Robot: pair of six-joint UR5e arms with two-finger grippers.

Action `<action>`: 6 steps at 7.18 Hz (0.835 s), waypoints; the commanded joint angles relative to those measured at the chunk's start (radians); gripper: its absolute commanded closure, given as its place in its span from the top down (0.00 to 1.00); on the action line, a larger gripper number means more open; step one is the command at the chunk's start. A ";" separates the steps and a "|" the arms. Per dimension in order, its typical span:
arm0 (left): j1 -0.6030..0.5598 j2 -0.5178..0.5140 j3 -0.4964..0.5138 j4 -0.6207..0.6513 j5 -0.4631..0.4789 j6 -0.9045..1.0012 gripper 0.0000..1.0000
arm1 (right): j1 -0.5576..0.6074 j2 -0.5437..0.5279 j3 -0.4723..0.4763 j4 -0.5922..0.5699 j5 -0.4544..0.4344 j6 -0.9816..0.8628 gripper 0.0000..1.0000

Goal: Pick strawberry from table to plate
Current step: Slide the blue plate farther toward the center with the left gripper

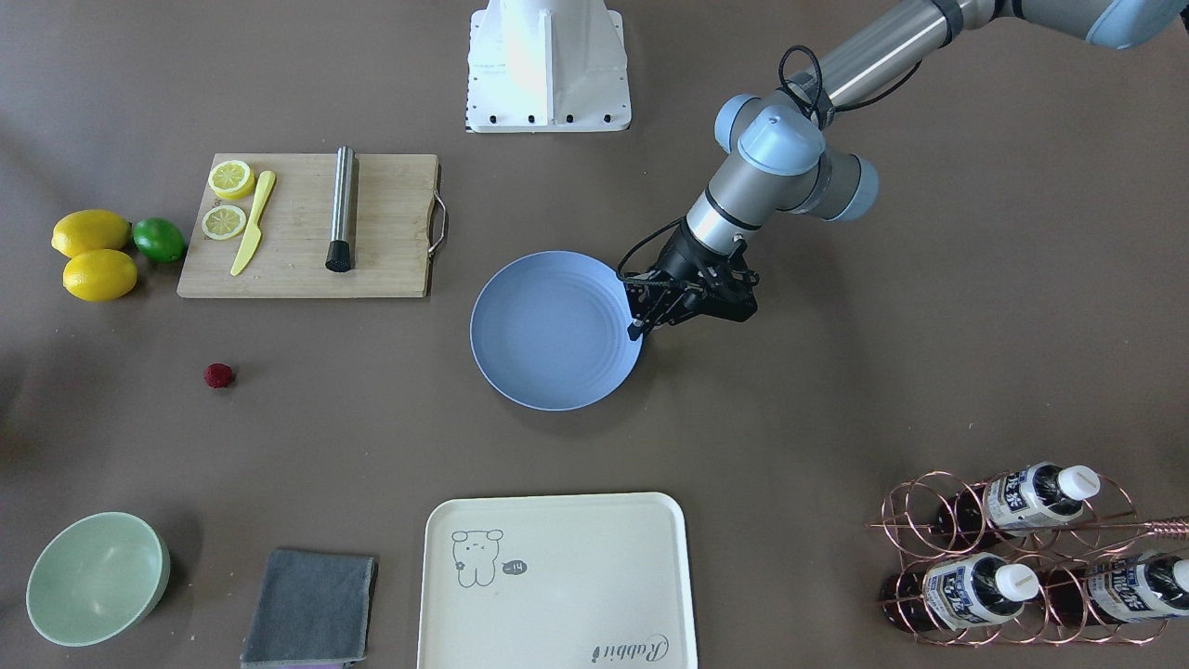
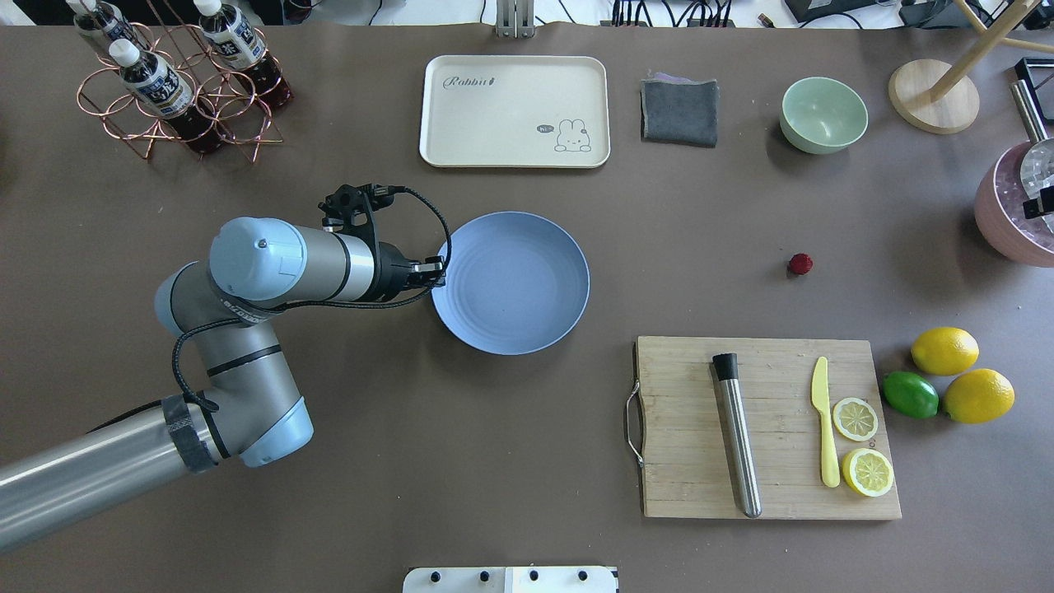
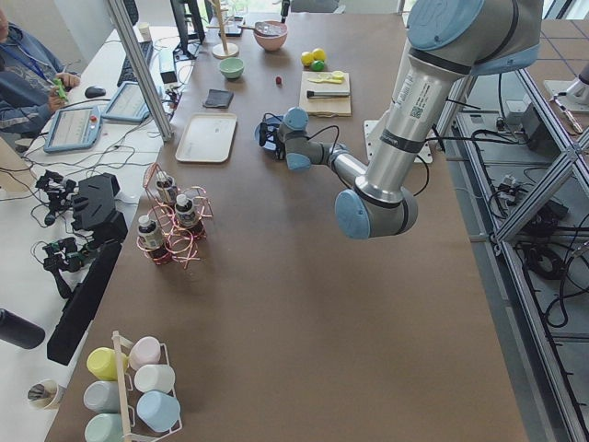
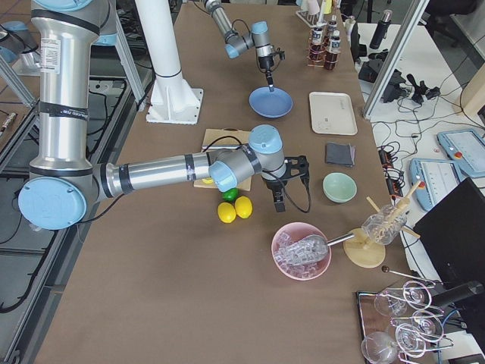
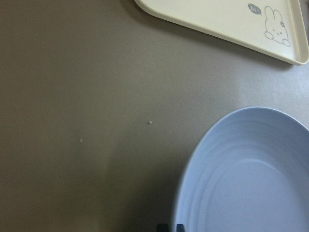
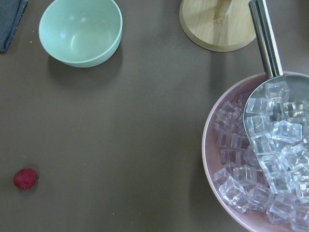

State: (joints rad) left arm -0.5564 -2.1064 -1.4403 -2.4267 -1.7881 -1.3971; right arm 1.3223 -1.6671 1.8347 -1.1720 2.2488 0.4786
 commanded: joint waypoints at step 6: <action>-0.057 -0.004 0.017 0.006 0.004 0.035 0.98 | -0.008 0.012 -0.002 -0.002 -0.002 0.006 1.00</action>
State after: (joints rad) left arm -0.5799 -2.1171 -1.4190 -2.4264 -1.7755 -1.3825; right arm 1.3189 -1.6618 1.8342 -1.1723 2.2484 0.4779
